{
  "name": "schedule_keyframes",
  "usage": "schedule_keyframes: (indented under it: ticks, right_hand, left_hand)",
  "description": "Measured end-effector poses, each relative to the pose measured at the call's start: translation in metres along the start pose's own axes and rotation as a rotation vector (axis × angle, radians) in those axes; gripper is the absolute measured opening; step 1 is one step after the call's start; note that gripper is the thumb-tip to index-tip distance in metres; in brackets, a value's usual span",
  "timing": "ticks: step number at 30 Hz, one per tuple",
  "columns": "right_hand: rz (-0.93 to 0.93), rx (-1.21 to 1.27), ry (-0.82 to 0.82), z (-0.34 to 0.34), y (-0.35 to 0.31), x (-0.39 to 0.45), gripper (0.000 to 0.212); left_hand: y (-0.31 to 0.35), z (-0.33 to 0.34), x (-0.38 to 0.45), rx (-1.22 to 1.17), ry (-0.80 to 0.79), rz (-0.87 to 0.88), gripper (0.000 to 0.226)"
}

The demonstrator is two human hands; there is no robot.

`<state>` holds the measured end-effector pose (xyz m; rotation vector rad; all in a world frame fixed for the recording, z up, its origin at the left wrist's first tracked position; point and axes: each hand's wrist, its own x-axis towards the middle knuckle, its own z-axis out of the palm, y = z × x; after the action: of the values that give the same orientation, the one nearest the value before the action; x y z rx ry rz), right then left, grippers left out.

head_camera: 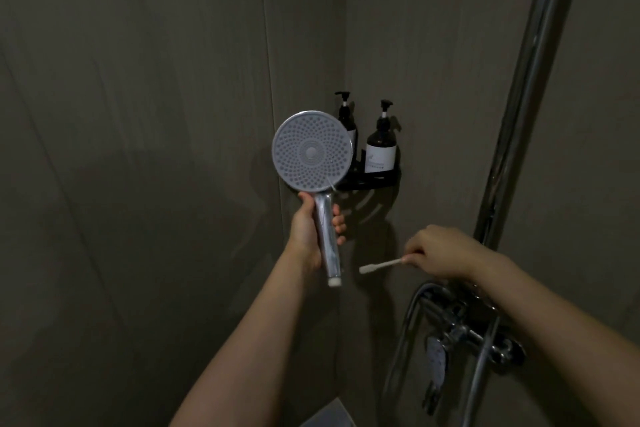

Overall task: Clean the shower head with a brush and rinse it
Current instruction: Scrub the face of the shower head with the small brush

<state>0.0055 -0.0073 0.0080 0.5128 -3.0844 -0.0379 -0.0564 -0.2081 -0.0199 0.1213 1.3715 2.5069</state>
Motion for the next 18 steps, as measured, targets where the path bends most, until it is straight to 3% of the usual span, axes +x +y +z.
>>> schedule_keyframes:
  ticks: [3,5,8,11,13,15,18]
  right_hand:
    - [-0.093,0.085,-0.009,0.002,-0.009,-0.003,0.024]
    - [-0.137,0.01,0.018,0.007,-0.023,0.0,0.023]
    - [0.004,-0.054,0.077,0.0,-0.008,-0.001,0.024]
    - [-0.075,0.115,0.041,-0.005,-0.011,-0.003,0.027]
    - [-0.124,0.074,-0.019,0.0,-0.023,0.001,0.022]
    - [-0.019,0.011,0.001,-0.003,-0.015,0.001,0.022]
    - [0.08,0.264,0.168,-0.016,-0.004,-0.001,0.029]
  left_hand:
    - [0.001,0.001,0.001,-0.017,0.002,0.01,0.068]
    - [-0.001,0.003,0.001,-0.018,-0.002,0.004,0.068]
    - [-0.003,-0.002,0.001,0.014,0.0,-0.009,0.068]
    - [-0.006,-0.004,0.001,0.007,0.004,-0.015,0.068]
    - [-0.01,-0.001,0.002,-0.008,0.003,-0.013,0.069]
    - [-0.011,-0.002,0.002,0.002,0.004,-0.016,0.069]
    - [-0.012,-0.007,0.004,0.022,0.026,-0.02,0.069]
